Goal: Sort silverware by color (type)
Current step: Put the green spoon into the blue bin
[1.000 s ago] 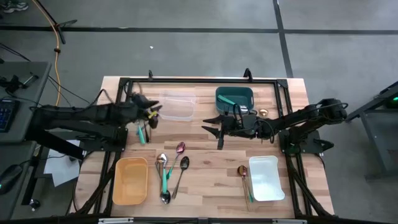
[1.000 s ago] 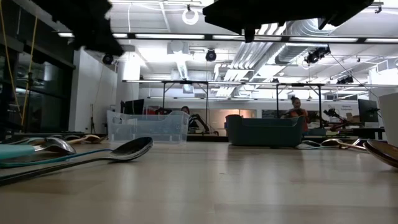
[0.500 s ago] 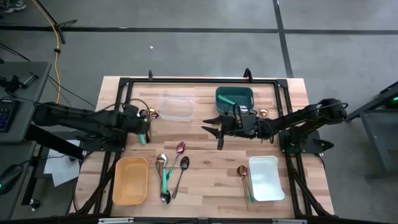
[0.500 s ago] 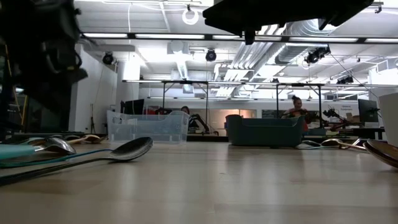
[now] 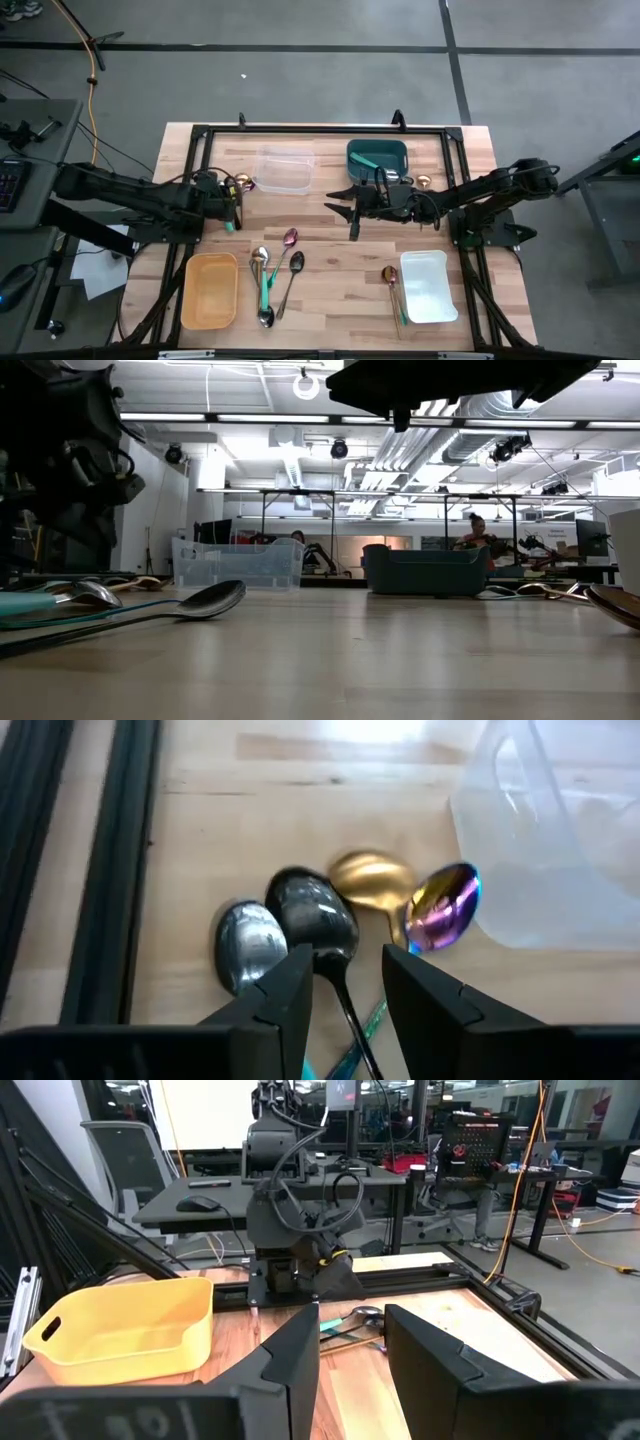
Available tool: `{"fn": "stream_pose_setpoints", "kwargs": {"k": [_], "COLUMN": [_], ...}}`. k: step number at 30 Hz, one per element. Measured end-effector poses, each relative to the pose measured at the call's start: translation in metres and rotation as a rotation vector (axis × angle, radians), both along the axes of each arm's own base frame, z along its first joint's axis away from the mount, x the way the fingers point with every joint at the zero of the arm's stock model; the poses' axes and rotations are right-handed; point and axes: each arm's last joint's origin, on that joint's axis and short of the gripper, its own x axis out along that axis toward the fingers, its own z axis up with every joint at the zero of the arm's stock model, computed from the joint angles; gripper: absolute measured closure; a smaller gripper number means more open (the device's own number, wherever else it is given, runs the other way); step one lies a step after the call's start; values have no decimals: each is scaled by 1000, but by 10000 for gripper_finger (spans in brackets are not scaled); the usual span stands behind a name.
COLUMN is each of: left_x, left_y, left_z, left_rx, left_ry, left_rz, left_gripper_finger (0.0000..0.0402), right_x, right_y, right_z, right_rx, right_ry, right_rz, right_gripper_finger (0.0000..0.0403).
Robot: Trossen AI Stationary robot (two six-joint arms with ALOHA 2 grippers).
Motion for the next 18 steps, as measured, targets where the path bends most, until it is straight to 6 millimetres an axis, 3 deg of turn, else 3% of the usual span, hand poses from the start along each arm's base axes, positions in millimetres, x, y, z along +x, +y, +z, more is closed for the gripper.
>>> {"fn": "stream_pose_setpoints", "kwargs": {"k": [10,18], "left_x": [26,40], "left_y": [8,-10], "left_z": [38,12], "left_rx": [36,-108], "left_ry": [57,164], "left_rz": [-118,-132], "left_gripper_finger": [287,308], "right_x": [0,0], "right_y": [-1,-10], "right_z": [1,1], "right_rx": [-2,-3], "right_ry": [-13,-13], "right_rz": [-37,-85], "right_gripper_finger": [293,293]}}
